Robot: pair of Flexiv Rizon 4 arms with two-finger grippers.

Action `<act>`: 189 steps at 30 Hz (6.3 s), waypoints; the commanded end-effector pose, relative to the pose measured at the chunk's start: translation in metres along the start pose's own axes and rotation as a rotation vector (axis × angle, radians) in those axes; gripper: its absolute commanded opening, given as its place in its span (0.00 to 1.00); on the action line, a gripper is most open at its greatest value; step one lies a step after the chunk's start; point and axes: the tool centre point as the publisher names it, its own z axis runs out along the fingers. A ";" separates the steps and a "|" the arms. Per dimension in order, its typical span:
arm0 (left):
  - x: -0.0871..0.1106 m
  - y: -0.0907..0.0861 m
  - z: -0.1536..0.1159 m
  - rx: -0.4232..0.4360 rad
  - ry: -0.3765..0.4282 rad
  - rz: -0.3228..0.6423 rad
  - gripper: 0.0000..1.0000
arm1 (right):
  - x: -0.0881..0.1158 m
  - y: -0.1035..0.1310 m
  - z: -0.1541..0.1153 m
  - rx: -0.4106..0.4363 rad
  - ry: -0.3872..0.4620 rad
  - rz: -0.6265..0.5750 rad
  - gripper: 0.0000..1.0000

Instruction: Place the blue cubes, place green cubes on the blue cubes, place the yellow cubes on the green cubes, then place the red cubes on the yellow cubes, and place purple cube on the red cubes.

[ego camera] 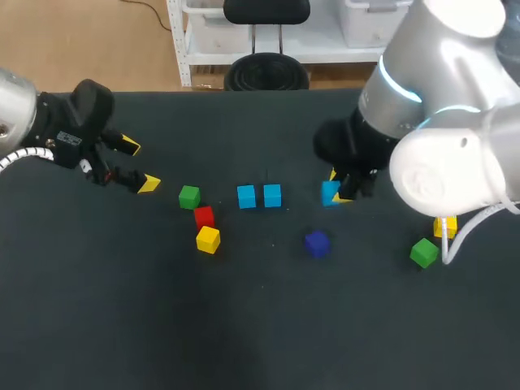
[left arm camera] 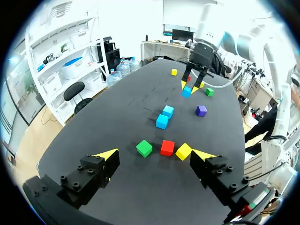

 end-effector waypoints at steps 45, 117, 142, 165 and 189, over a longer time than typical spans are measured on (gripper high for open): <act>0.002 0.000 0.000 0.001 -0.007 0.003 1.00 | -0.038 -0.017 0.043 -0.038 0.015 0.020 0.00; 0.002 0.000 0.000 0.001 -0.007 0.003 1.00 | -0.039 -0.027 0.053 -0.080 0.012 0.010 1.00; 0.002 0.000 0.000 0.001 -0.007 0.003 1.00 | -0.011 0.011 -0.027 -0.100 -0.045 -0.019 1.00; 0.002 0.000 0.000 0.001 -0.007 0.003 1.00 | 0.043 0.051 -0.062 -0.209 -0.013 -0.390 1.00; 0.002 0.000 0.000 0.001 -0.007 0.003 1.00 | 0.104 0.111 -0.082 -0.273 0.080 -0.508 1.00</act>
